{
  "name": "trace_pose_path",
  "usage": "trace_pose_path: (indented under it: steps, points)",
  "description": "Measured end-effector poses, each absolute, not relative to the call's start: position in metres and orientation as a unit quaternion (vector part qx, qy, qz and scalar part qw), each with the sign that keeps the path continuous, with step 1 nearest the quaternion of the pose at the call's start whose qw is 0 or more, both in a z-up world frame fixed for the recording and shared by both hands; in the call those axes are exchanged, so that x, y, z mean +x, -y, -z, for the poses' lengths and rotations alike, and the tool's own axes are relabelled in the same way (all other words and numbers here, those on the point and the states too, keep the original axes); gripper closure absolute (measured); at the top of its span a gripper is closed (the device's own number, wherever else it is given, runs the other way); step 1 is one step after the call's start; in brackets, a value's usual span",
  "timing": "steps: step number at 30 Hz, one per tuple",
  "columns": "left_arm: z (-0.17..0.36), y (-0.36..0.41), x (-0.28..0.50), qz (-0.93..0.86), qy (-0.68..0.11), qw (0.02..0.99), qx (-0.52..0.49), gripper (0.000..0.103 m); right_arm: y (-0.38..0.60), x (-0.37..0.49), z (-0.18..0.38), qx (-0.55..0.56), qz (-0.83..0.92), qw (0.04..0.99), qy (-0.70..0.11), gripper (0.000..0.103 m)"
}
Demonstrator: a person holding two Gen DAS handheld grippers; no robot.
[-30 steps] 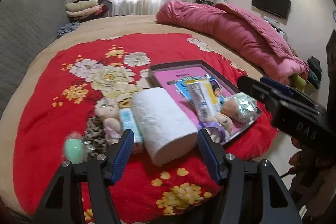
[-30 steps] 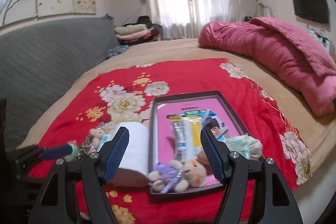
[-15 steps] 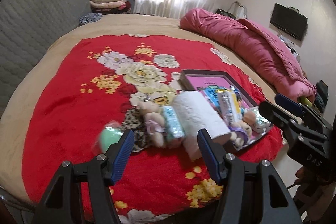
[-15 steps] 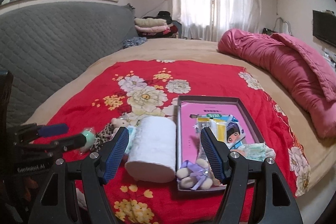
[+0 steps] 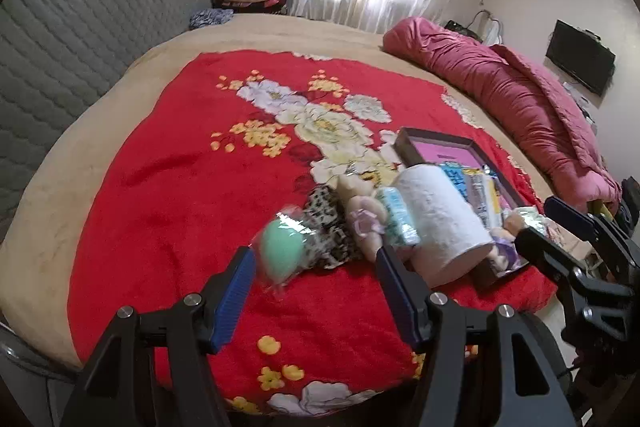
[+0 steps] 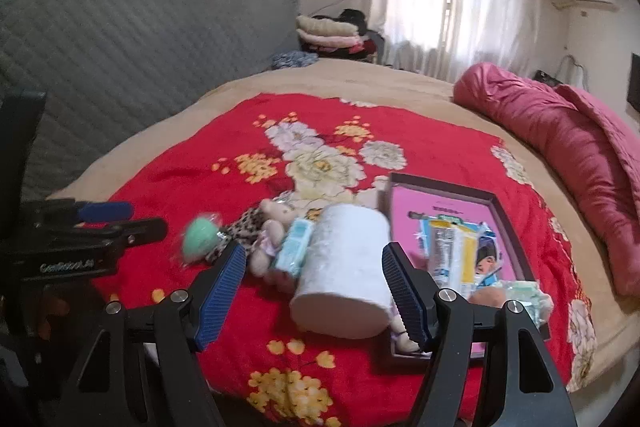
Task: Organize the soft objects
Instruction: 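Reach the left gripper to the bagged green sponge while the right reaches the crowned teddy bear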
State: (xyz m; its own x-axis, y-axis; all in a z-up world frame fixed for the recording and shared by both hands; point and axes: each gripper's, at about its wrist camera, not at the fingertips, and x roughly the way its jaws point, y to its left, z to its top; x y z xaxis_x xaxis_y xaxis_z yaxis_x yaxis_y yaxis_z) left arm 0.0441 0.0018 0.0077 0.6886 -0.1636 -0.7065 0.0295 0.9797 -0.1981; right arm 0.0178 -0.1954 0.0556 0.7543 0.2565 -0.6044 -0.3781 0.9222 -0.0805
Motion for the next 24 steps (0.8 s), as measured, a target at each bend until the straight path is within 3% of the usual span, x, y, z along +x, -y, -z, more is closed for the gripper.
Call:
trace_pose_path:
  steps: [24]
  points:
    - [0.062,-0.03,0.087,0.047,-0.45,0.883,-0.125,0.041,0.153,0.047,-0.009,-0.144,-0.197,0.903,-0.354,0.03]
